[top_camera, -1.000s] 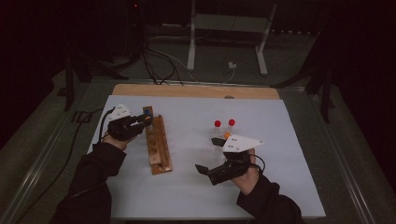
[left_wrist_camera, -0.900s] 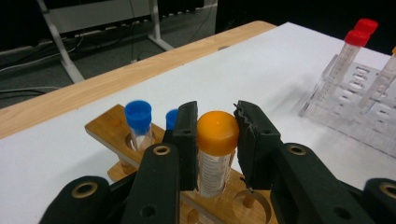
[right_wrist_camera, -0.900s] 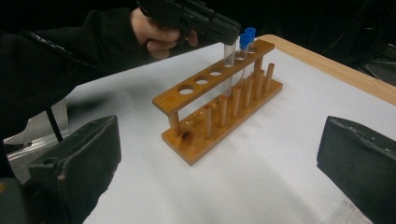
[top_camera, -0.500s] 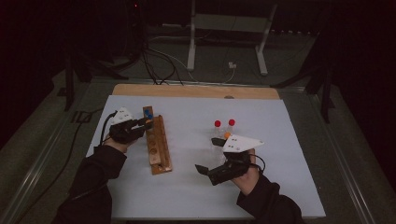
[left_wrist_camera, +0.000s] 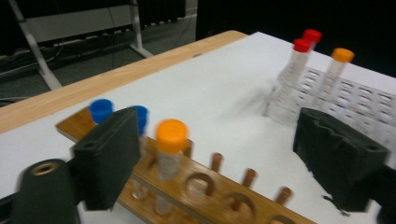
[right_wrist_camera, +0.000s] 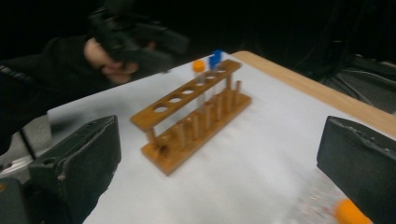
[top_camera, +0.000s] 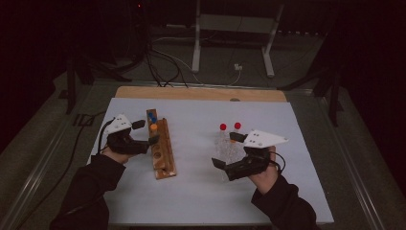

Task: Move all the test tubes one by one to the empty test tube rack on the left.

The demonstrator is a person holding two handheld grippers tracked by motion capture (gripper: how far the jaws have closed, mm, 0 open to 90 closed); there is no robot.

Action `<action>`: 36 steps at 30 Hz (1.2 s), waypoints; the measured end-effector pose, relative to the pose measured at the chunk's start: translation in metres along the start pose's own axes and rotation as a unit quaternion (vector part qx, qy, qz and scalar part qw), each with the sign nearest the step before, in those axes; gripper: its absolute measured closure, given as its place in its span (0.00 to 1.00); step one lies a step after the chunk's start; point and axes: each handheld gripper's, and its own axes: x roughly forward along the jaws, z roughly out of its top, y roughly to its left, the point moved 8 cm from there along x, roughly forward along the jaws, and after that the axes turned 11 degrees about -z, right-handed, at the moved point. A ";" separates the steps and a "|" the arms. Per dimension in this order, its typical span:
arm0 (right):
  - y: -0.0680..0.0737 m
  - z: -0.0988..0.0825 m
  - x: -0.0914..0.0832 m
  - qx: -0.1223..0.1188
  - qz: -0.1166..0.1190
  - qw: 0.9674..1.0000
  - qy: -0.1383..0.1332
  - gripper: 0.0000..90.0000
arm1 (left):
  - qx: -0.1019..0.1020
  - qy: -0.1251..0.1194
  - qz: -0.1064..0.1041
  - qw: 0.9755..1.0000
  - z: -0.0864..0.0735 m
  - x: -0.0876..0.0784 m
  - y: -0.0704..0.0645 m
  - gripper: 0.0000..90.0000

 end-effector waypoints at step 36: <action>-0.074 -0.089 0.042 0.020 -0.127 0.978 0.164 0.69 | 0.015 0.003 -0.057 0.998 -0.014 -0.018 -0.062 0.01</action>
